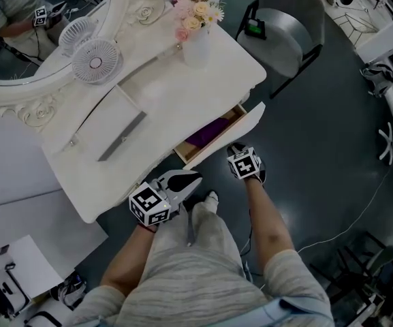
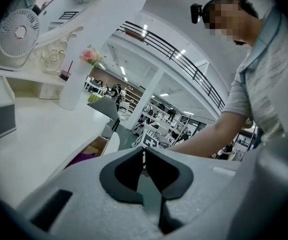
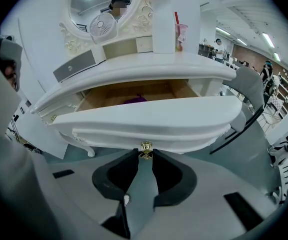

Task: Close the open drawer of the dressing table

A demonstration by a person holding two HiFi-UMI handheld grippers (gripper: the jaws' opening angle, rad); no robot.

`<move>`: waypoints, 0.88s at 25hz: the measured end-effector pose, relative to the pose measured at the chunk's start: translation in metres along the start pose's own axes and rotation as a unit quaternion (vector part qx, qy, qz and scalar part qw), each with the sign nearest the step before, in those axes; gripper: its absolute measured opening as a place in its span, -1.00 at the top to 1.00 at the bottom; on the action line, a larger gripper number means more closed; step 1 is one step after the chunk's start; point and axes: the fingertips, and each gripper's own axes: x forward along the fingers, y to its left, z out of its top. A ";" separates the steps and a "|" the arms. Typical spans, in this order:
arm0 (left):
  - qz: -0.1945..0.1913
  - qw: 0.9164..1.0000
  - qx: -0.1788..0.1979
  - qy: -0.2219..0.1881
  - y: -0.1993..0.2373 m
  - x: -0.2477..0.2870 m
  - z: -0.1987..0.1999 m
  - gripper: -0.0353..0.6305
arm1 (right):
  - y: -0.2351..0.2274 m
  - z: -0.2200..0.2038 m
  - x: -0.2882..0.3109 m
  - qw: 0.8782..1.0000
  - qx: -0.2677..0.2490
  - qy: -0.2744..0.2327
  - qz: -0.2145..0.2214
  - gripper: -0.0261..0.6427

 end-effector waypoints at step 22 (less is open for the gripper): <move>0.013 1.000 -0.011 0.001 0.025 -0.012 -0.006 0.81 | 0.006 0.064 0.037 0.999 -0.006 -0.035 -0.005 0.67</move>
